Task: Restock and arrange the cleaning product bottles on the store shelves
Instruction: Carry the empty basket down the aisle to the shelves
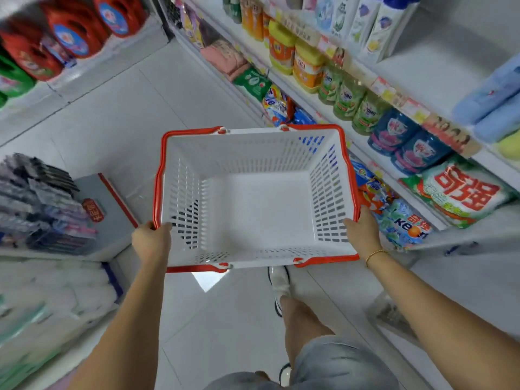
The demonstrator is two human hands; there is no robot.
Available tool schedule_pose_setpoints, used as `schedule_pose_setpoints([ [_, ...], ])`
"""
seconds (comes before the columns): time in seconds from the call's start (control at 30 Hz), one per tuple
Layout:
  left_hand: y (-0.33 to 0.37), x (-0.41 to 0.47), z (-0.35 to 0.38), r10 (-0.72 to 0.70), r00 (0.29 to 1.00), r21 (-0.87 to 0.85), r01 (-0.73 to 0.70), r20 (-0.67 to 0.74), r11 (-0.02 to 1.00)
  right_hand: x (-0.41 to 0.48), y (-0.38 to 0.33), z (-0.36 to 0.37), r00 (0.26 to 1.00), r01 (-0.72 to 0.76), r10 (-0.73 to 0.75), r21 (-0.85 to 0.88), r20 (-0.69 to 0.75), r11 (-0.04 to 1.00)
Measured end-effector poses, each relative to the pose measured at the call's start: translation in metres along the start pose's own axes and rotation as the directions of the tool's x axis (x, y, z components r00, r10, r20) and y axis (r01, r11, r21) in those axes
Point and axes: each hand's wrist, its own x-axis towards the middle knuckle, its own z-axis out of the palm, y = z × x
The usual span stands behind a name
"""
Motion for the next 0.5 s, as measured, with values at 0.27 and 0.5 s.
schedule_pose_setpoints([
  [0.27, 0.106, 0.081, 0.026, 0.111, 0.993, 0.091, -0.115, 0.046, 0.989, 0.069, -0.068, 0.03, 0.999, -0.049, 0.049, 0.047, -0.002, 0.998],
  [0.5, 0.16, 0.153, 0.049, 0.171, 0.98, 0.178, -0.187, 0.104, 0.966, 0.103, -0.109, 0.06, 0.989, -0.131, 0.135, 0.066, -0.058, 0.989],
])
